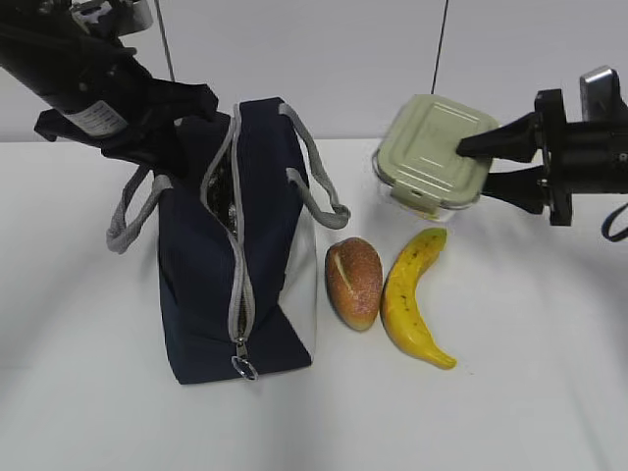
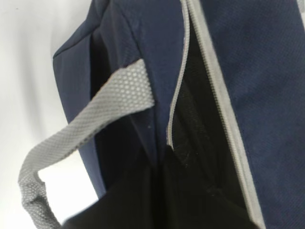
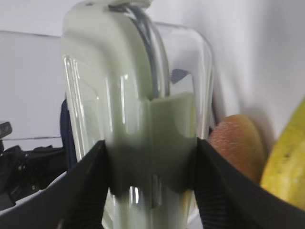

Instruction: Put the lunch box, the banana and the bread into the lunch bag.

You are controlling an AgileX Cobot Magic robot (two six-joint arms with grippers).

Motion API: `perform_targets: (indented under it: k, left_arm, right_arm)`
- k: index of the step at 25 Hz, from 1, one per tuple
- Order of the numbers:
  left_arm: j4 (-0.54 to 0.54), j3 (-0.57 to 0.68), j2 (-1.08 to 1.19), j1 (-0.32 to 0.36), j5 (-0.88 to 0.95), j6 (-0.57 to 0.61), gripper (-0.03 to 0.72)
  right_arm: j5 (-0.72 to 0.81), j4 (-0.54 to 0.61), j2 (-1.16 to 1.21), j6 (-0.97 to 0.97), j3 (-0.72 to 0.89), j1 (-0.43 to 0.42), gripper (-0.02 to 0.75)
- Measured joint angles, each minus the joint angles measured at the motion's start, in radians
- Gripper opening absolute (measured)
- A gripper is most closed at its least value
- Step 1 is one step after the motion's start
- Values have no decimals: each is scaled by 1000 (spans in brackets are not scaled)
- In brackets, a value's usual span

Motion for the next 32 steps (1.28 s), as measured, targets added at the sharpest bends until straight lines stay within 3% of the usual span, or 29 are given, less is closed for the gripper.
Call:
perform_targets:
  k: [9, 20, 32]
  left_arm:
    - [-11, 0, -51, 0, -38, 0, -3]
    - [-19, 0, -53, 0, -40, 0, -3]
    - [-23, 0, -53, 0, -43, 0, -3]
  right_arm:
    - [20, 10, -61, 101, -160, 183, 383]
    - [6, -122, -48, 182, -314, 354, 383]
    - [-112, -271, 73, 222, -317, 382, 383]
